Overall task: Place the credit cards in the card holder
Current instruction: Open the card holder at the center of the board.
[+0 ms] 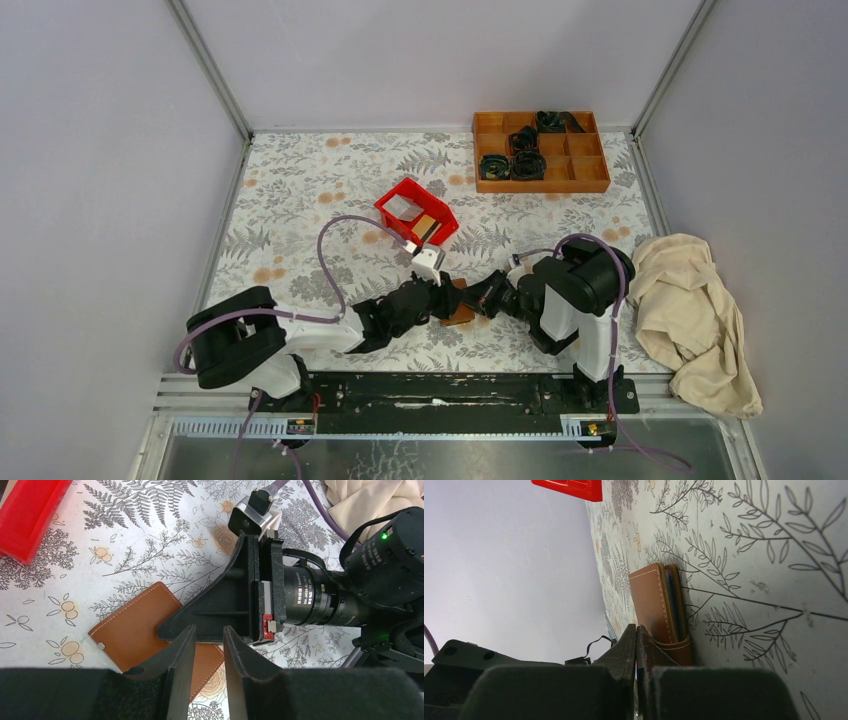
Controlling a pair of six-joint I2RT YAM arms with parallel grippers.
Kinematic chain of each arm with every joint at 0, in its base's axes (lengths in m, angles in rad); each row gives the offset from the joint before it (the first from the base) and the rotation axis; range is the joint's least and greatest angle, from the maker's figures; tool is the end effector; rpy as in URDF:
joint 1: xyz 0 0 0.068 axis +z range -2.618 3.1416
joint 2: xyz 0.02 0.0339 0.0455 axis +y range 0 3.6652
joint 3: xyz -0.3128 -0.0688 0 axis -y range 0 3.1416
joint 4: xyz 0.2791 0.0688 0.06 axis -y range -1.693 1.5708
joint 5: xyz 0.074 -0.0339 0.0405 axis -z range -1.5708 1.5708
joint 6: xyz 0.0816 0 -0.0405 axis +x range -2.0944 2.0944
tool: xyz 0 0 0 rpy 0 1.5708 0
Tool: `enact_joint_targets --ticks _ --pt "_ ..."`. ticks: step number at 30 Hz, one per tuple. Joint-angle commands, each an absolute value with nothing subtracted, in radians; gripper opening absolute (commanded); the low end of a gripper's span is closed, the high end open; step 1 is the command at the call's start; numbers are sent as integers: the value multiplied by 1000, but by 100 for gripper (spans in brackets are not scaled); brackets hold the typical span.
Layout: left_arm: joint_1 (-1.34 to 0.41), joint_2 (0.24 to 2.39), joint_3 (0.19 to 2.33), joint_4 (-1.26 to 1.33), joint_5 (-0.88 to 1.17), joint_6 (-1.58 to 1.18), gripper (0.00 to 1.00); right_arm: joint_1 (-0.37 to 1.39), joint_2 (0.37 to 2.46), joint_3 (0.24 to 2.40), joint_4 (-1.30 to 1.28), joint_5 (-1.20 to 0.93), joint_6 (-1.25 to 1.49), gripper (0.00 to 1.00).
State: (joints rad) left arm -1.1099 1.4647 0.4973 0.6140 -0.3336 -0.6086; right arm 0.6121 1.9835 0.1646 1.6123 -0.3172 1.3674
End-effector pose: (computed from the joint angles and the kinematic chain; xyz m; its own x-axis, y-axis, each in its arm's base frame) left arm 0.1736 -0.2894 0.1765 -0.5320 -0.1432 -0.8345 0.4942 0.7477 -0.4434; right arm 0.2173 0.1837 0.0837 -0.8133 0.5660 -0.1350 0.0037 0.2371 0.9715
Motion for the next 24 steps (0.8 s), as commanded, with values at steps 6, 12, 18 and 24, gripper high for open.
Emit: enact_joint_targets --ticks 6,12,18,24 --pt "-1103 1491 527 657 -322 -577 34 600 2005 176 1702 -327 1360 0" --pt "-1105 1466 553 614 -327 -548 34 599 2010 178 1702 -330 1361 0" --pt "-1105 1315 579 535 -374 -517 19 595 2012 178 1701 -333 1360 0" --pt "-1105 1319 649 425 -372 -499 0 594 2012 178 1702 -336 1360 0"
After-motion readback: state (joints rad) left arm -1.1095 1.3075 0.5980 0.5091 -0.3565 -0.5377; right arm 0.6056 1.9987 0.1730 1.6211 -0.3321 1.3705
